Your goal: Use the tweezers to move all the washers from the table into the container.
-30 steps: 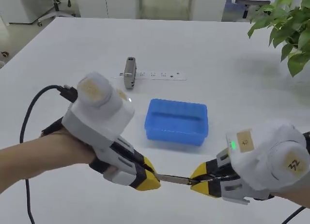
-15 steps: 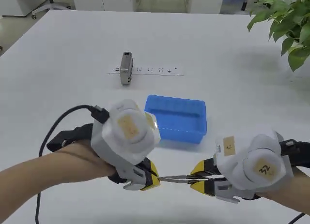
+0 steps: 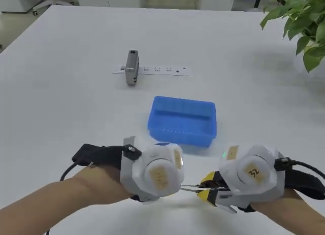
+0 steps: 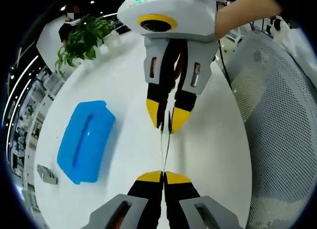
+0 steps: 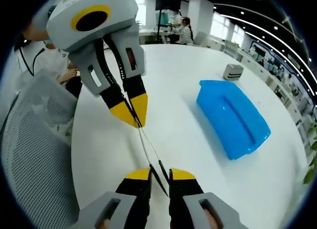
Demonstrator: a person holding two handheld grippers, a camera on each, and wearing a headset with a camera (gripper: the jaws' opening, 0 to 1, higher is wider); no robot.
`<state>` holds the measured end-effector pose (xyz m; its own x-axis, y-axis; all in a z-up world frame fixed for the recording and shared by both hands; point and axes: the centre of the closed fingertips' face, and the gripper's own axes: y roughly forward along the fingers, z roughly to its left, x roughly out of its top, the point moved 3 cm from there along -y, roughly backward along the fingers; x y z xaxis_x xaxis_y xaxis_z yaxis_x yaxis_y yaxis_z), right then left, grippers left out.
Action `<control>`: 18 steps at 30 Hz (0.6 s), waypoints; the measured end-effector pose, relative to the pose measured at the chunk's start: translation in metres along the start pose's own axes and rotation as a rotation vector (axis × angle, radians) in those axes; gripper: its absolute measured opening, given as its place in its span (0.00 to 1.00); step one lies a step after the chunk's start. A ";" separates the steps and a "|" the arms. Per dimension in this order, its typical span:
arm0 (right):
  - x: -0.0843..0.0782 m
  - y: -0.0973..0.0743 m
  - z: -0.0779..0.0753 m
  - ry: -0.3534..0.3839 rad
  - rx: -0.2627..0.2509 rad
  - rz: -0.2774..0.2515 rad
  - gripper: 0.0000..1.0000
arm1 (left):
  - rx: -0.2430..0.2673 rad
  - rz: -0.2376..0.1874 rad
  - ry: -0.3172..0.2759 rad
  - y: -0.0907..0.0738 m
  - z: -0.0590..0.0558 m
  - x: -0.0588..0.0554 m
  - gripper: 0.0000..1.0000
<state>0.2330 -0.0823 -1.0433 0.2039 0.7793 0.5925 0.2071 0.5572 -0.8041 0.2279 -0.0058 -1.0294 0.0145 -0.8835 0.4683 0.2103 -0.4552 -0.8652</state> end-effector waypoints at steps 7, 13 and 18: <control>0.001 -0.006 -0.002 0.050 -0.036 -0.015 0.12 | -0.017 0.050 -0.016 0.009 0.001 -0.011 0.00; 0.006 -0.038 0.002 0.147 -0.114 -0.092 0.16 | -0.034 0.094 -0.033 0.015 0.000 -0.017 0.00; 0.004 -0.071 0.012 0.304 -0.226 -0.188 0.19 | -0.037 0.135 -0.027 0.019 -0.001 -0.020 0.00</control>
<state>0.2075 -0.1155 -0.9840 0.4089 0.5310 0.7422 0.4654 0.5783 -0.6701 0.2309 0.0028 -1.0552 0.0665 -0.9340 0.3511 0.1687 -0.3363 -0.9265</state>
